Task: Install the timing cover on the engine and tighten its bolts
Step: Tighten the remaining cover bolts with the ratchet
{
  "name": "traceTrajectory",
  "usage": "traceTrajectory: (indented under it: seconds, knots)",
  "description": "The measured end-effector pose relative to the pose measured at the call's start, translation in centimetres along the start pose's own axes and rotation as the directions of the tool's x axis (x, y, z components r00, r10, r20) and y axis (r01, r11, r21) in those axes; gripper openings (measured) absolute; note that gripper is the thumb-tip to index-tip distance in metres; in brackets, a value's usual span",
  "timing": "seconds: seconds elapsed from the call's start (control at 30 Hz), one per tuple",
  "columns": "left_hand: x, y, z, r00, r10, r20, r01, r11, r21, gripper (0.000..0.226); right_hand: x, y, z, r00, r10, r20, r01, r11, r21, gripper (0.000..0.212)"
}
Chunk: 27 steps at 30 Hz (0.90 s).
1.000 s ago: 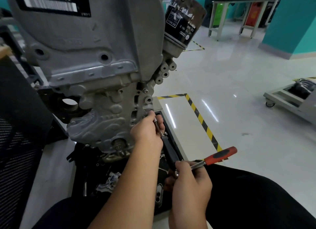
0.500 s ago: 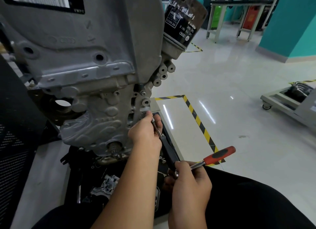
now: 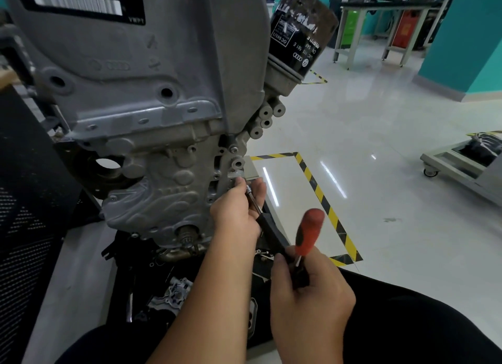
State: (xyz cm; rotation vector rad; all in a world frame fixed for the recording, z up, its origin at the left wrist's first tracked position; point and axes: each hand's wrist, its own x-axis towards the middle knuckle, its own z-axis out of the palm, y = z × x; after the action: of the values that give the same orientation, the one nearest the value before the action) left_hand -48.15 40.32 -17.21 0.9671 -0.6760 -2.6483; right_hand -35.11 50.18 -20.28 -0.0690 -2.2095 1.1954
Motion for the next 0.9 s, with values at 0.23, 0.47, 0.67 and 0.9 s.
traceTrajectory:
  seconds: [0.23,0.47,0.67,0.9]
  knots:
    - [0.4,-0.1,-0.1,0.999,-0.015,0.051,0.012,0.999,0.052,0.014,1.1,0.1,-0.1,0.661,0.652,0.371,-0.735,0.465,0.493,0.011]
    - [0.5,0.0,-0.5,0.999,-0.039,0.038,0.036,0.997,0.066,0.010,0.6,-0.4,0.0,0.843,0.479,0.244,-0.537,0.759,0.368,0.027]
    - [0.3,-0.7,-1.0,1.000,-0.009,-0.020,0.010,0.997,0.072,0.015,0.0,-0.4,0.4,0.780,0.584,0.227,-0.621,0.676,0.396,0.019]
    - [0.5,-0.2,-1.0,0.999,-0.030,-0.026,0.031,0.999,0.034,0.024,0.3,-0.4,0.5,0.755,0.600,0.264,-0.649,0.629,0.427,0.015]
